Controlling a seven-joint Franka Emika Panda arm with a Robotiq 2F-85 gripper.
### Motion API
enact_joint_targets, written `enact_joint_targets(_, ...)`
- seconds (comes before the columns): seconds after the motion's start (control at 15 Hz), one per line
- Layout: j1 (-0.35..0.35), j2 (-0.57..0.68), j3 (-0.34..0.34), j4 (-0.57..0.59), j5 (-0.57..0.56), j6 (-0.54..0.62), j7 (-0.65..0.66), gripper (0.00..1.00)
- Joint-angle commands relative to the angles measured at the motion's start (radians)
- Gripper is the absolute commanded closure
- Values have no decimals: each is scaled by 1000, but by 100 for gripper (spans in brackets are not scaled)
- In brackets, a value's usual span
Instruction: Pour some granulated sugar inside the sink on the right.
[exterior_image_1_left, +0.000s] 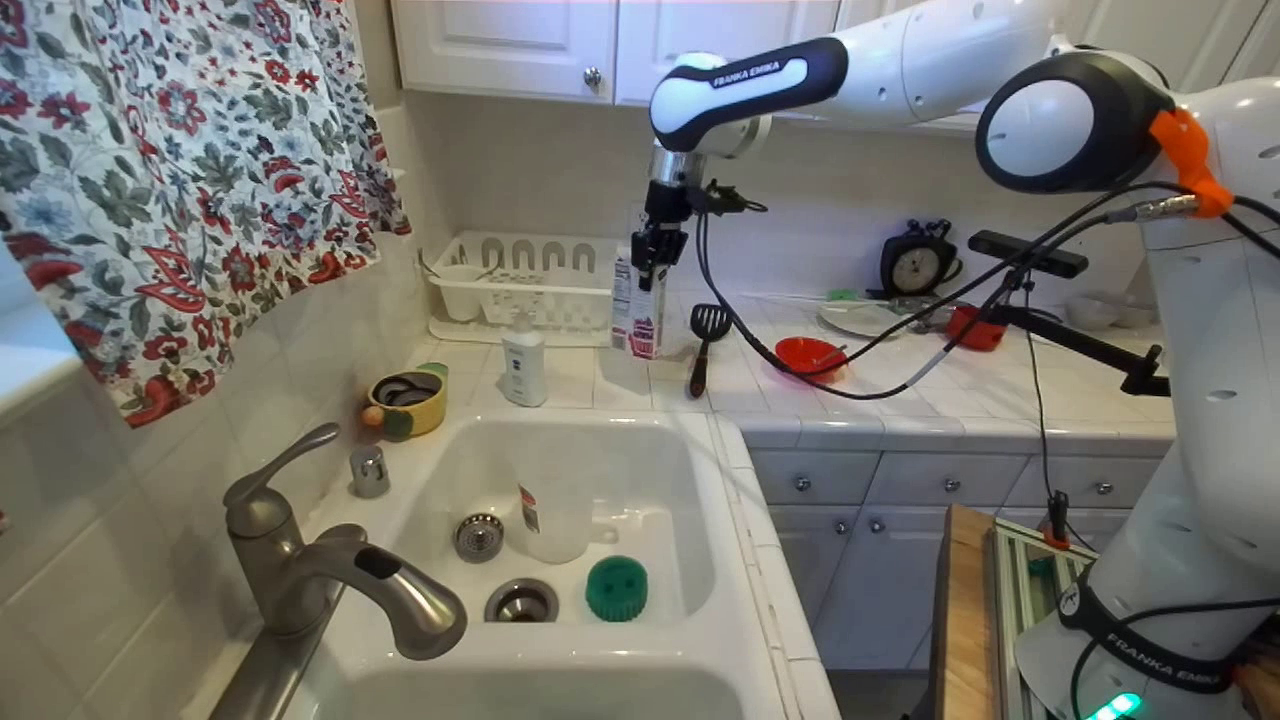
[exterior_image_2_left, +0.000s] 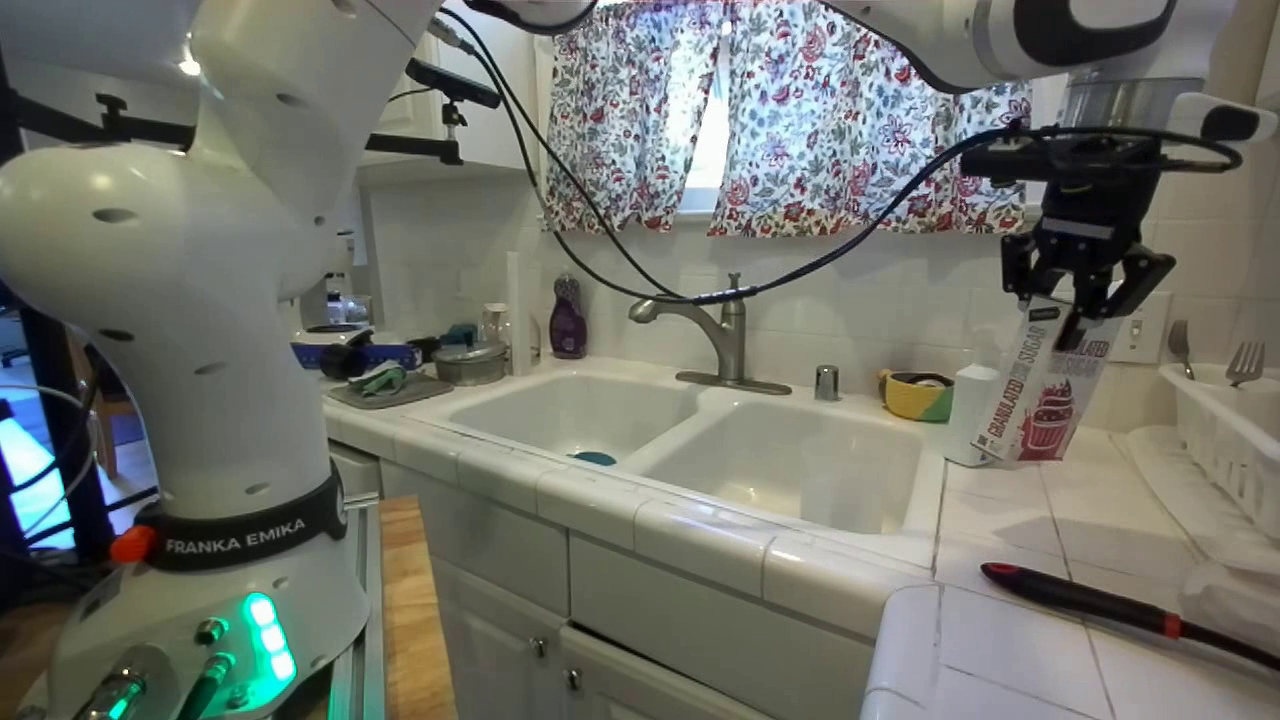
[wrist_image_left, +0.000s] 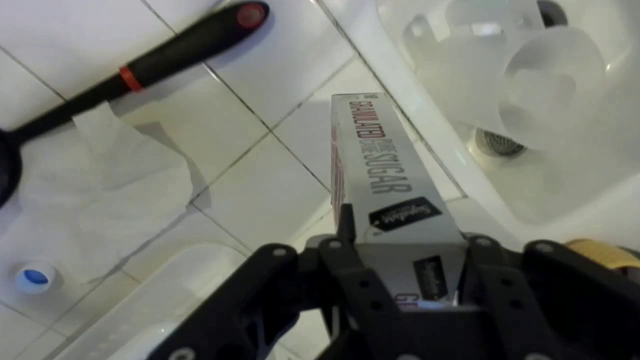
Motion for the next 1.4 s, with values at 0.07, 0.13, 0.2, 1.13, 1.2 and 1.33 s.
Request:
enact_joint_targets(0.07, 10, 82, 23, 64, 28, 233, 14, 91)
enact_joint_targets(0.13, 15, 96, 26, 74, 9, 252, -2, 91)
enact_joint_targets(0.2, 18, 108, 28, 87, -6, 260, -15, 91)
enact_joint_targets(1.13, 27, 331, 34, 410, -133, -4, -149, 91)
enact_joint_targets(1.2, 27, 346, 32, 431, -140, -14, -153, 91)
enact_joint_targets(1.33, 28, 375, 26, 459, -153, 3, -153, 91)
